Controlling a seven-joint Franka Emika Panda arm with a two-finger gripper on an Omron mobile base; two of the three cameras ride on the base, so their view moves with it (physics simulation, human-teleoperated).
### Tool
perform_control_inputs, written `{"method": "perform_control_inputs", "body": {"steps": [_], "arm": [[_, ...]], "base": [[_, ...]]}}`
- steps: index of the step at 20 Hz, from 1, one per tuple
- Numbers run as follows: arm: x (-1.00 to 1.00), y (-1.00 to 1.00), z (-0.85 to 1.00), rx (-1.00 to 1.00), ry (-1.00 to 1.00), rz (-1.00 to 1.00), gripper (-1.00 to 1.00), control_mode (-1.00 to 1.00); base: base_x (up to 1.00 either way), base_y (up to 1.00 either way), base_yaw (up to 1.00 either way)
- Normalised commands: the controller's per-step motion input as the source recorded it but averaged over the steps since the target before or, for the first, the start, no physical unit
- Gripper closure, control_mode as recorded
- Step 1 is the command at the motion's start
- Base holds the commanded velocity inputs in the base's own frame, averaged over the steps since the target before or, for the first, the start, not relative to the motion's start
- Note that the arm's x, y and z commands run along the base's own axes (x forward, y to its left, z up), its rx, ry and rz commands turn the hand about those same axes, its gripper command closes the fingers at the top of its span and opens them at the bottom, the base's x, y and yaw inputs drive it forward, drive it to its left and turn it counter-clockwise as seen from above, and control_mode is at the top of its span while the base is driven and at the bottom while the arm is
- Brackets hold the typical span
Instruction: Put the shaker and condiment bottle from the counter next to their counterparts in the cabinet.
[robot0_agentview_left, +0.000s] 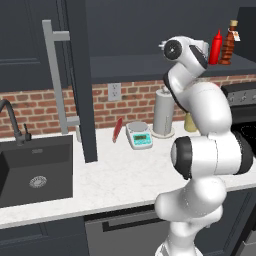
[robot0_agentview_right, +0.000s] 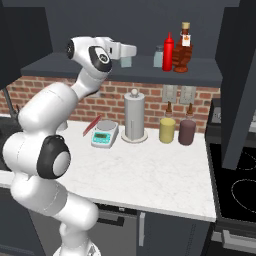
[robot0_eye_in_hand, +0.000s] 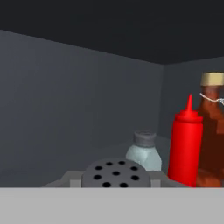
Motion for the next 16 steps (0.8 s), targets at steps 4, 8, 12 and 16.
{"method": "perform_control_inputs", "body": {"steps": [4,8,12,16], "arm": [[0.43,-0.02,-0.05,0.00,0.00,-0.10,1.00,-1.00],[0.40,-0.12,0.00,0.03,-0.01,-0.11,1.00,-1.00],[0.25,-0.09,0.00,0.03,0.00,-0.13,1.00,-1.00],[0.17,-0.18,-0.01,0.04,0.00,-0.14,1.00,-1.00]], "base": [[0.00,0.00,0.00],[0.00,0.00,0.00],[0.00,0.00,0.00],[0.00,0.00,0.00]]}}
